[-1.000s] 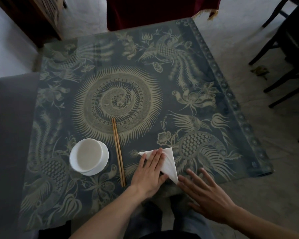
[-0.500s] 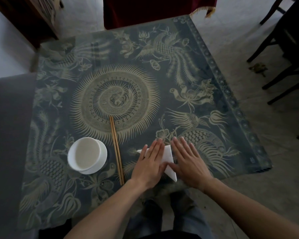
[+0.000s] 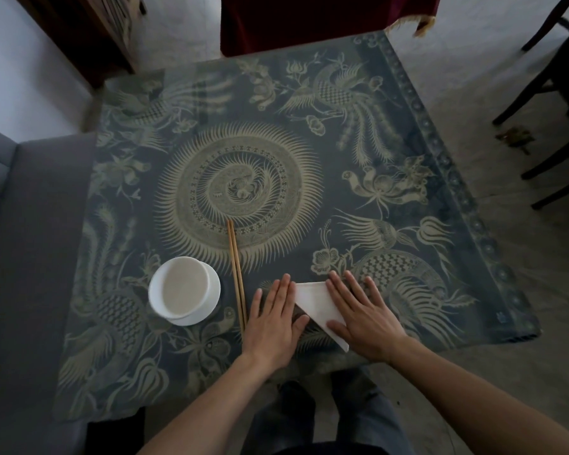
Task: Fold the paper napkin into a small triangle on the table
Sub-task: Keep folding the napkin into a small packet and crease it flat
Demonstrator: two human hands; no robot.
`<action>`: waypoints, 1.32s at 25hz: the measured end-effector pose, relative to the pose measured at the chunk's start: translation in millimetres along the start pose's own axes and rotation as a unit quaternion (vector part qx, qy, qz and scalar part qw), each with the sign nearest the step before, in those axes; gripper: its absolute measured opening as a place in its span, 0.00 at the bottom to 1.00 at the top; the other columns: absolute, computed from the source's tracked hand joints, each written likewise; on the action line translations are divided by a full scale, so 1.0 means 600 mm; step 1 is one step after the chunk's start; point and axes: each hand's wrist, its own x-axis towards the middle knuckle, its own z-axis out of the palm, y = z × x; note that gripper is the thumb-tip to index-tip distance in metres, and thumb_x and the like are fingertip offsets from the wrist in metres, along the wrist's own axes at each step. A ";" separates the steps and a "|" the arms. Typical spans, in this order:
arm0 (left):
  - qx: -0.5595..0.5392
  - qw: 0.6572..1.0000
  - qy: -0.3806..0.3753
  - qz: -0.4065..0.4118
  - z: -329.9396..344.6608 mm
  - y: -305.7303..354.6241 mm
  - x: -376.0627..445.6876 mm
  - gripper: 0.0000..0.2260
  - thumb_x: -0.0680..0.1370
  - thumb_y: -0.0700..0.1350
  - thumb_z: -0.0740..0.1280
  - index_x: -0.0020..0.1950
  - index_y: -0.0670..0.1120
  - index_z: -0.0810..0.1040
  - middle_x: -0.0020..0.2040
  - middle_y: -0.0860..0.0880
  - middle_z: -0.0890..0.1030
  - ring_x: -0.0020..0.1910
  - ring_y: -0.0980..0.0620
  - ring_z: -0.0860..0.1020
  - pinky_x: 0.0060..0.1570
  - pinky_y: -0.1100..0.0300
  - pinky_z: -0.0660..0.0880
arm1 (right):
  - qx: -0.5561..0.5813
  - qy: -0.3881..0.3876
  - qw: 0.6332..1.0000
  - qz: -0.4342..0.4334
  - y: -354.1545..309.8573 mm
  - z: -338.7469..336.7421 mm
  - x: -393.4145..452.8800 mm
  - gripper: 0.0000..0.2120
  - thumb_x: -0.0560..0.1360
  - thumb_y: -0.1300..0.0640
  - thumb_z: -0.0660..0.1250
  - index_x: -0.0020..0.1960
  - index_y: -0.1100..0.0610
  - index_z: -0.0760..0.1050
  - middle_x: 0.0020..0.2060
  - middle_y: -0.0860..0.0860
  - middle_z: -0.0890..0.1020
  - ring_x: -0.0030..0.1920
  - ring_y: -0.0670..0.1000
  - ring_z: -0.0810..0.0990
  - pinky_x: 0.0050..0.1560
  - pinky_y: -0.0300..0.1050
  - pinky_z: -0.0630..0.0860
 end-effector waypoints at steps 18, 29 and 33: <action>-0.060 0.996 -0.060 0.027 -0.096 0.007 0.109 0.06 0.78 0.49 0.64 0.53 0.50 0.73 0.56 0.47 0.72 0.58 0.44 0.69 0.56 0.47 0.67 | 0.101 0.077 0.988 0.083 0.006 -0.058 0.058 0.17 0.74 0.48 0.67 0.62 0.47 0.72 0.57 0.48 0.74 0.58 0.54 0.71 0.55 0.49 0.71; -0.261 0.963 -0.045 0.047 -0.152 -0.014 0.125 0.13 0.73 0.43 0.69 0.56 0.53 0.77 0.52 0.52 0.81 0.51 0.51 0.78 0.50 0.53 0.75 | 0.258 -0.042 0.962 0.084 0.017 -0.086 0.098 0.04 0.70 0.52 0.67 0.44 0.48 0.73 0.39 0.46 0.79 0.42 0.51 0.78 0.41 0.48 0.76; -0.277 0.960 -0.031 0.037 -0.139 -0.026 0.118 0.11 0.72 0.42 0.72 0.53 0.51 0.80 0.52 0.51 0.80 0.51 0.51 0.77 0.50 0.53 0.75 | 0.275 -0.005 0.957 0.088 0.011 -0.081 0.094 0.04 0.71 0.53 0.66 0.46 0.48 0.73 0.42 0.47 0.81 0.43 0.52 0.78 0.41 0.48 0.76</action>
